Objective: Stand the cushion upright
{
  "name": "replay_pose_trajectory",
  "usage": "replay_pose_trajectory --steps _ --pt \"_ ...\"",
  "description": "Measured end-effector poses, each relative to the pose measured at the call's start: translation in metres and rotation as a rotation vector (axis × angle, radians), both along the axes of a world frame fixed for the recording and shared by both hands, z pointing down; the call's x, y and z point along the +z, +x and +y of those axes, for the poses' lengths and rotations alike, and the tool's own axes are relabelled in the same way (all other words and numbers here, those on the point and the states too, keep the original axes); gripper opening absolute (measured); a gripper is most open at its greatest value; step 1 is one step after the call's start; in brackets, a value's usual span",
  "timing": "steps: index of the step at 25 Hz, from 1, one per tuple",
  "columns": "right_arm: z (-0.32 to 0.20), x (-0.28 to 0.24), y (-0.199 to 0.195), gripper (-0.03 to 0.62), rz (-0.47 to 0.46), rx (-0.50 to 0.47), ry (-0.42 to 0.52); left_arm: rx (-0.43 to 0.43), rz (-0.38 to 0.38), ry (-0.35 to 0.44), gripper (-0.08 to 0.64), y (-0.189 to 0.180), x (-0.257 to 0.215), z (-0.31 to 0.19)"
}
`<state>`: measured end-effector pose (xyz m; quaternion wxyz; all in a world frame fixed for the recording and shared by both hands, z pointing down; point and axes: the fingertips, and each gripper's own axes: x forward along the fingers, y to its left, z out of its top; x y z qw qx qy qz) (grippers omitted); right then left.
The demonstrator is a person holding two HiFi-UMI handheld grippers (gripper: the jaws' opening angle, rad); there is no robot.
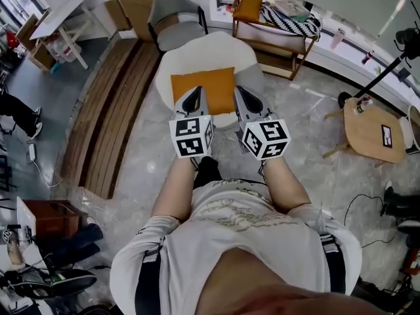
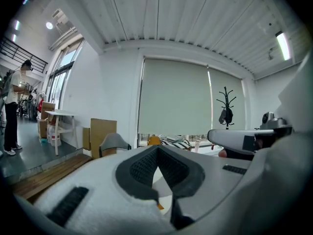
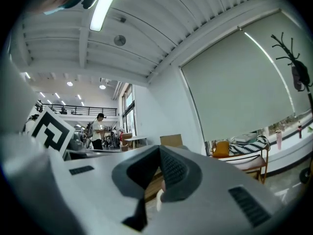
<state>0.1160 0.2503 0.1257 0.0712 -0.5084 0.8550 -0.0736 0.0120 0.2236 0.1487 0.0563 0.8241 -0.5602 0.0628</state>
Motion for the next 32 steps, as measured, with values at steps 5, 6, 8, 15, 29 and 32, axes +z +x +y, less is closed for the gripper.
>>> replay_pose_trajectory --steps 5,6,8,15,29,32 --pt "-0.053 0.006 -0.008 0.026 0.012 0.003 -0.02 0.0 0.013 -0.024 0.02 -0.011 0.009 -0.053" --pt "-0.063 0.008 -0.01 0.026 0.009 0.007 -0.026 0.0 0.014 -0.029 0.02 -0.014 0.011 -0.064" --pt "-0.086 0.01 -0.015 0.026 0.005 0.013 -0.034 0.002 0.015 -0.038 0.02 -0.02 0.013 -0.086" --pt "-0.169 0.016 -0.037 0.026 -0.002 -0.032 -0.067 0.004 -0.002 -0.098 0.02 -0.039 0.025 -0.168" --pt "-0.266 0.033 -0.078 0.026 -0.012 -0.021 -0.139 0.038 0.017 -0.194 0.02 -0.079 0.054 -0.265" --pt "-0.283 0.033 -0.084 0.026 0.005 -0.008 -0.137 0.059 0.031 -0.193 0.02 -0.083 0.056 -0.283"
